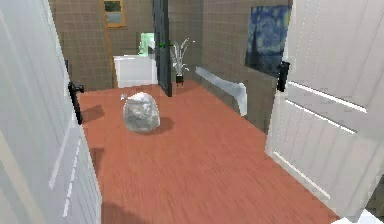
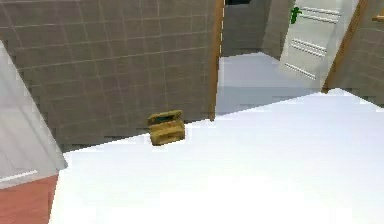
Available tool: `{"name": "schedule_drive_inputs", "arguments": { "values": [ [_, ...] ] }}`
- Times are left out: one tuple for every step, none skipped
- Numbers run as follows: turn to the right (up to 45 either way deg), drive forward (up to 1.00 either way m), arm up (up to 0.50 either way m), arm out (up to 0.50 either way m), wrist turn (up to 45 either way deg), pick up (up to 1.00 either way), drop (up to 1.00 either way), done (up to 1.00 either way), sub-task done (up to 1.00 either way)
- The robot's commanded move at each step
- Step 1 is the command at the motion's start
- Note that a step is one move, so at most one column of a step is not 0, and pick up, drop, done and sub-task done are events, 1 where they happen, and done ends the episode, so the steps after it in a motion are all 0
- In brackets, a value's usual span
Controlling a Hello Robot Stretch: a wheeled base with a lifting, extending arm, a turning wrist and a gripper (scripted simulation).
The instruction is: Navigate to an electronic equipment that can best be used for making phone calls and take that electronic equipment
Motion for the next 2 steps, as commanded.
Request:
{"name": "schedule_drive_inputs", "arguments": {
  "values": [
    [-15.0, 0.00, 0.00, 0.00, 0.0, 0.00, 0.00, 0.00, 0.00],
    [0.0, 0.05, 0.00, 0.00, 0.0, 0.00, 0.00, 0.00, 0.00]
  ]
}}
